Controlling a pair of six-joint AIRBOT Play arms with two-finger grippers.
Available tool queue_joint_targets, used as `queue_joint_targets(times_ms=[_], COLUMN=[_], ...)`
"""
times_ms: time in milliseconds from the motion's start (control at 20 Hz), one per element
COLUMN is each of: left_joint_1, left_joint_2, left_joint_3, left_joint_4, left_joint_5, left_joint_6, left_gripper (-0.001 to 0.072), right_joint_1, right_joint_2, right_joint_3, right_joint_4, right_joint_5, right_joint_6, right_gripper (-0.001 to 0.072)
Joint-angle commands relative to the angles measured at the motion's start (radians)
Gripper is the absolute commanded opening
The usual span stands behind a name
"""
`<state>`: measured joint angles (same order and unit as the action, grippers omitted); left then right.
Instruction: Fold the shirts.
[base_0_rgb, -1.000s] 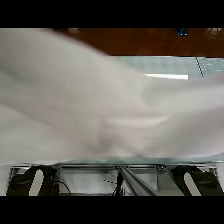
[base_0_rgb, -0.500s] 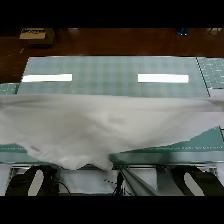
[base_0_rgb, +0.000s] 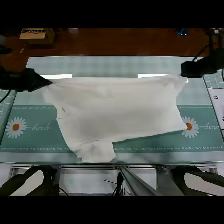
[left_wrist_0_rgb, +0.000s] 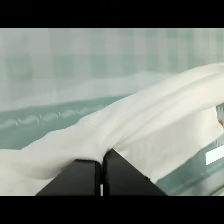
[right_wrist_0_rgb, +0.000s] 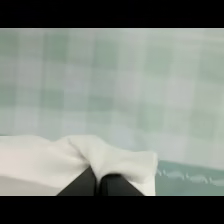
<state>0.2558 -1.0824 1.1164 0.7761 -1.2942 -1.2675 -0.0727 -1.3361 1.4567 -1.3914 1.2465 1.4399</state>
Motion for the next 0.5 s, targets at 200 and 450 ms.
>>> queue_joint_targets(times_ms=[200, 450], left_joint_1=[-0.071, -0.147], left_joint_2=[-0.308, -0.423], left_joint_3=[-0.011, -0.011], left_joint_4=[-0.07, -0.069], left_joint_5=[0.341, 0.346], left_joint_6=[0.105, 0.104], left_gripper=[0.0017, 0.0082], right_joint_1=[0.0, -0.002], right_joint_2=[-0.216, -0.288], right_joint_3=[-0.002, -0.002], right_joint_4=[0.187, 0.211], right_joint_5=[-0.409, -0.34], right_joint_6=[0.086, 0.061], right_gripper=[0.0028, 0.0122])
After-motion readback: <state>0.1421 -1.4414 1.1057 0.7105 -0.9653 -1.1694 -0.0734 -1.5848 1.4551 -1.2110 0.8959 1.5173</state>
